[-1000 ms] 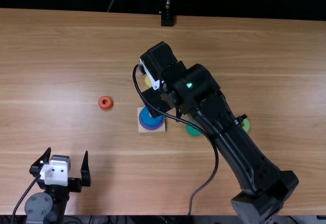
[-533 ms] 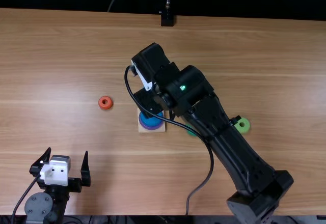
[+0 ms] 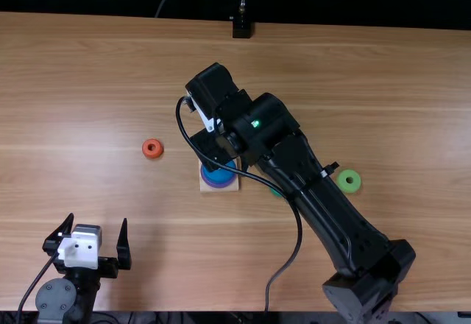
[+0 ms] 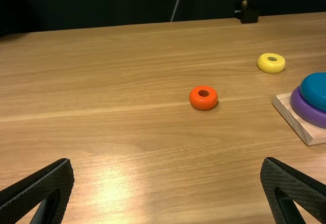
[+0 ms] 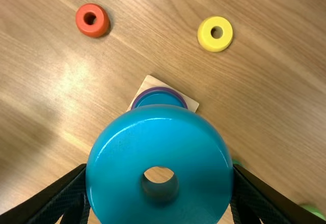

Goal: Build the Hanoi tower: stack the rings onto the peg from bottom to top in this color order: purple, dark blue, light blue, dark green, light green, yellow, orange.

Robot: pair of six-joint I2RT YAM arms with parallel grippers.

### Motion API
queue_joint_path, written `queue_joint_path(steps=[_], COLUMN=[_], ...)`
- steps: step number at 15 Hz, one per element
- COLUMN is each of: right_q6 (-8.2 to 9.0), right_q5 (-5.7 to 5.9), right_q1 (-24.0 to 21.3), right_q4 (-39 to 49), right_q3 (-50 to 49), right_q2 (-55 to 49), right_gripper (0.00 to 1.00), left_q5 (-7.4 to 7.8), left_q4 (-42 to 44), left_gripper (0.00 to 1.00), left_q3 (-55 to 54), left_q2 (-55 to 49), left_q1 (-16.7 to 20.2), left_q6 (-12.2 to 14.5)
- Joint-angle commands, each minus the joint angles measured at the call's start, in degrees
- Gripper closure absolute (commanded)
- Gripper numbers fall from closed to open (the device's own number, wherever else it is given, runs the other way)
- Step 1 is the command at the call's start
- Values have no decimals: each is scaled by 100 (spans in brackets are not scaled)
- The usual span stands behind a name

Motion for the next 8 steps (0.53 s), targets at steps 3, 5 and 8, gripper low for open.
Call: queue_joint_path(steps=[3, 5, 8], right_q6=[26, 26, 15], right_q5=[-30, -30, -30], right_q1=[2, 2, 2], right_q4=[-12, -23, -12], right_q3=[59, 59, -20], right_q2=[125, 169, 195], right_gripper=[100, 100, 100], left_q5=[91, 91, 91], left_q4=[-492, -503, -503], left_gripper=[0, 0, 0], left_q3=[-578, -578, -578], left_q2=[-67, -67, -67], left_q1=[43, 43, 43], left_q6=[51, 51, 51])
